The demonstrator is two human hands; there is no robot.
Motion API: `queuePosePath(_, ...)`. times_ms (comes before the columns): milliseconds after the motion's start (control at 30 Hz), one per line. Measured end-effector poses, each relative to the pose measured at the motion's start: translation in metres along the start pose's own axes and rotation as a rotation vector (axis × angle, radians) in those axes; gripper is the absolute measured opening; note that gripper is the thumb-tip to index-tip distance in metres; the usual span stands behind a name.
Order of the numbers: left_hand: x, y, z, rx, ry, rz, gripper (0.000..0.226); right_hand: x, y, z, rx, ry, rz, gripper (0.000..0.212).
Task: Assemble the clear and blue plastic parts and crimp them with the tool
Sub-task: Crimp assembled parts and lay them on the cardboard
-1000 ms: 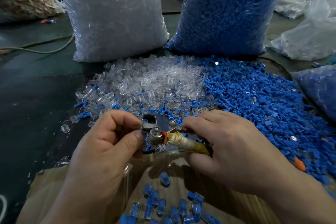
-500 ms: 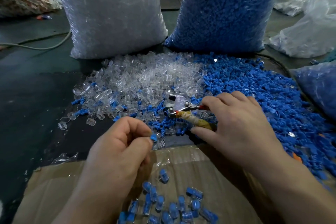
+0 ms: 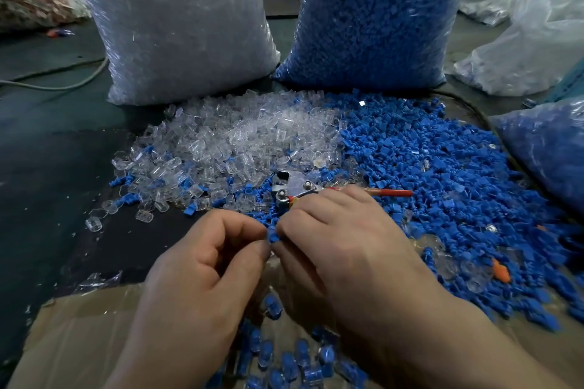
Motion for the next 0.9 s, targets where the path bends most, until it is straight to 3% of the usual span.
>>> queuePosePath(133,-0.007,-0.001,-0.006,0.008,0.052,-0.065,0.023,-0.005,0.001,0.0,0.002,-0.032,-0.022,0.029)
queuePosePath(333,-0.005,-0.005,-0.003,-0.064,0.129,0.103,0.055,-0.008,0.004,0.011,-0.047,-0.108,-0.027,0.028)
queuePosePath(400,-0.005,-0.005,-0.004,-0.025,0.168,0.132,0.052,-0.008,0.004,0.012,0.053,-0.285,0.039,0.028)
queuePosePath(533,-0.004,-0.003,-0.016,0.181,0.087,0.209,0.041,-0.001,0.006,0.001,0.552,-0.995,0.451,0.022)
queuePosePath(600,-0.008,-0.002,-0.02,0.216,0.002,0.221,0.029,-0.002,0.006,-0.002,0.536,-0.848,0.466,0.024)
queuePosePath(700,-0.02,-0.006,-0.013,0.175,-0.136,0.212,0.016,-0.004,0.006,-0.005,0.324,-0.326,0.318,0.032)
queuePosePath(767,-0.02,-0.008,-0.009,0.177,-0.262,0.291,0.012,-0.003,0.007,-0.004,0.231,-0.086,0.267,0.035)
queuePosePath(900,-0.006,-0.005,-0.01,0.281,-0.387,0.505,0.01,0.003,0.01,0.002,0.146,-0.026,0.362,0.025)
Point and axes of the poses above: each hand's wrist, its own y-axis away from the middle knuckle, its own x-axis out of the palm, z = x × y, the point moved 4 cm from there along -y, towards the middle knuckle, and after that the axes turned 12 degrees about x, right-handed, at the moved point
